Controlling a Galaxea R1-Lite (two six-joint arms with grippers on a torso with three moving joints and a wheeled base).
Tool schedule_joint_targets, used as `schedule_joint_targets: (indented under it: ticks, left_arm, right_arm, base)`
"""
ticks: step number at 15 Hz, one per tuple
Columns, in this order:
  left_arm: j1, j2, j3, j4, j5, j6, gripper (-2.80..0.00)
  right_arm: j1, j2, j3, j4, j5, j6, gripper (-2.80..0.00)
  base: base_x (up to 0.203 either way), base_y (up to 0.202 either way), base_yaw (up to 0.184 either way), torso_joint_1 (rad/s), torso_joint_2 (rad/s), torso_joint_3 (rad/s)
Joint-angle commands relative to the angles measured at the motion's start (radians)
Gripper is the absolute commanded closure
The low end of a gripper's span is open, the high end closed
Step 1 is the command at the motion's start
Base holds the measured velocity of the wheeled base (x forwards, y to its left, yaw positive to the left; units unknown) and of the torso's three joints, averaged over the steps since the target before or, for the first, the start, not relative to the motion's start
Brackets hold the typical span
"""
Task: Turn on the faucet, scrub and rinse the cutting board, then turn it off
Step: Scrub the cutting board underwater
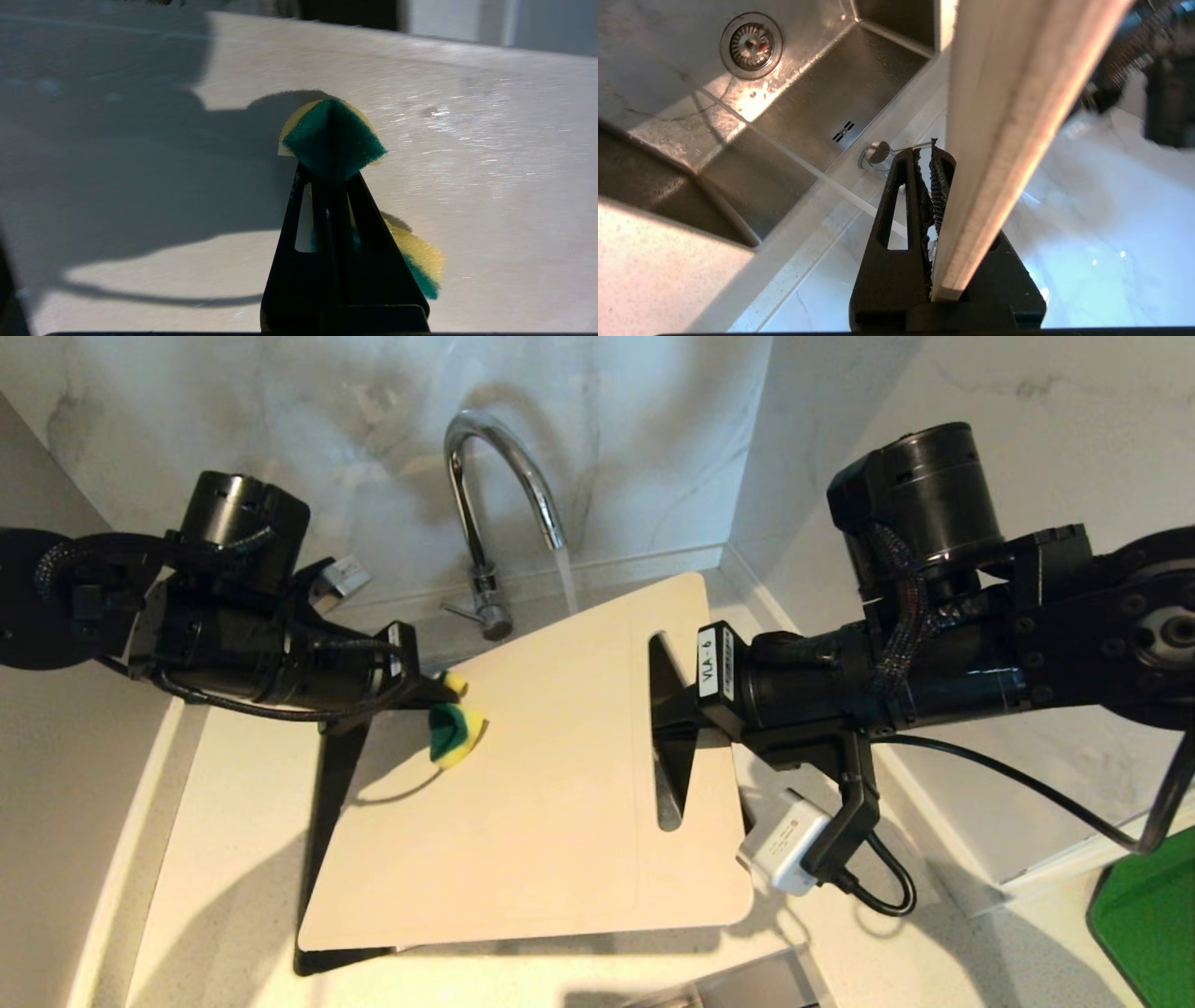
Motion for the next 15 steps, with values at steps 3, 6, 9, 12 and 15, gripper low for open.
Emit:
schedule_joint_targets:
  ticks: [3, 6, 9, 12, 15]
  left_arm:
    - [0.100, -0.009, 0.125, -0.012, -0.016, 0.000, 0.00]
    - [0.189, -0.006, 0.197, -0.076, -0.071, 0.030, 0.00]
    - [0.285, 0.023, 0.239, -0.102, -0.089, 0.096, 0.00]
    - [0.358, 0.045, 0.272, -0.148, -0.119, 0.148, 0.00]
    - [0.426, 0.035, 0.249, -0.148, -0.145, 0.152, 0.00]
  right_arm:
    - [0.001, 0.000, 0.026, -0.037, 0.009, -0.007, 0.00]
    - [0.001, -0.004, 0.026, -0.037, 0.011, -0.007, 0.00]
    - [-0.001, -0.006, 0.027, -0.037, 0.025, -0.007, 0.00]
    - [-0.004, -0.003, 0.036, -0.037, 0.028, -0.007, 0.00]
    - [-0.011, -0.008, 0.044, -0.043, 0.041, -0.008, 0.00]
  base:
    - [0.000, 0.000, 0.000, 0.000, 0.00, 0.000]
    - [0.000, 0.000, 0.000, 0.000, 0.00, 0.000]
    - [0.000, 0.000, 0.000, 0.000, 0.00, 0.000]
    - [0.000, 0.000, 0.000, 0.000, 0.00, 0.000]
    - [0.000, 0.000, 0.000, 0.000, 0.00, 0.000]
